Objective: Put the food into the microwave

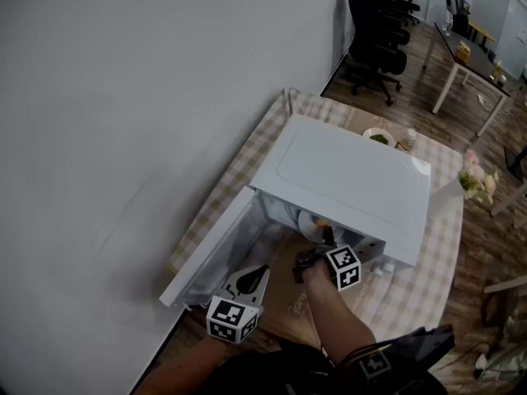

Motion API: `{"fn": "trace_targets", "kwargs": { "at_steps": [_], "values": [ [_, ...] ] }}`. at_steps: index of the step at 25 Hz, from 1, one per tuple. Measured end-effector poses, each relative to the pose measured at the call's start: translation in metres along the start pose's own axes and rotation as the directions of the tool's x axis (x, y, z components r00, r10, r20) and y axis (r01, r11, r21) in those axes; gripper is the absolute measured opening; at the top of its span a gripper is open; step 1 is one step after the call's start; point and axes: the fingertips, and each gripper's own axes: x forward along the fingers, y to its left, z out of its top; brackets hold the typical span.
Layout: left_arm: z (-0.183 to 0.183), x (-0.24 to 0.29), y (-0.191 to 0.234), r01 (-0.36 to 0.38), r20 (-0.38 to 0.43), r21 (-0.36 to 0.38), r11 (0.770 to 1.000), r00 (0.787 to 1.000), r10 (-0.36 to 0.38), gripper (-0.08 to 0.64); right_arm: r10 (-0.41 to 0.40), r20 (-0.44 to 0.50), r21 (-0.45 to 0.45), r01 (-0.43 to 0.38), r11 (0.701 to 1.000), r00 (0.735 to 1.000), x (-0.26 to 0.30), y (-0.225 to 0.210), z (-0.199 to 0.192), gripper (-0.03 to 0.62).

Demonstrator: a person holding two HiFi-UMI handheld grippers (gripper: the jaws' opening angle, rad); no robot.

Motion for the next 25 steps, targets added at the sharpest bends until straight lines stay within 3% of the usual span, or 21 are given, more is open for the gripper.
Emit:
{"fn": "trace_targets", "kwargs": {
  "at_steps": [6, 12, 18, 25],
  "values": [
    [-0.003, -0.005, -0.002, 0.009, -0.005, 0.007, 1.000, 1.000, -0.009, 0.008, 0.010, 0.004, -0.002, -0.010, 1.000, 1.000, -0.001, 0.001, -0.002, 0.087],
    [-0.006, -0.010, -0.005, 0.010, 0.001, 0.009, 1.000, 1.000, -0.010, 0.008, 0.050, -0.018, -0.029, -0.051, 0.998, 0.999, -0.004, 0.005, -0.006, 0.158],
    [-0.006, -0.011, -0.008, 0.014, 0.004, 0.012, 1.000, 1.000, -0.014, 0.008, 0.031, -0.026, 0.033, -0.030, 0.999, 0.999, -0.008, -0.002, -0.010, 0.195],
    [-0.007, -0.017, -0.008, 0.017, 0.001, 0.014, 1.000, 1.000, -0.017, 0.008, 0.061, -0.035, 0.033, -0.060, 0.998, 0.998, -0.011, -0.002, -0.012, 0.197]
  ]
}}
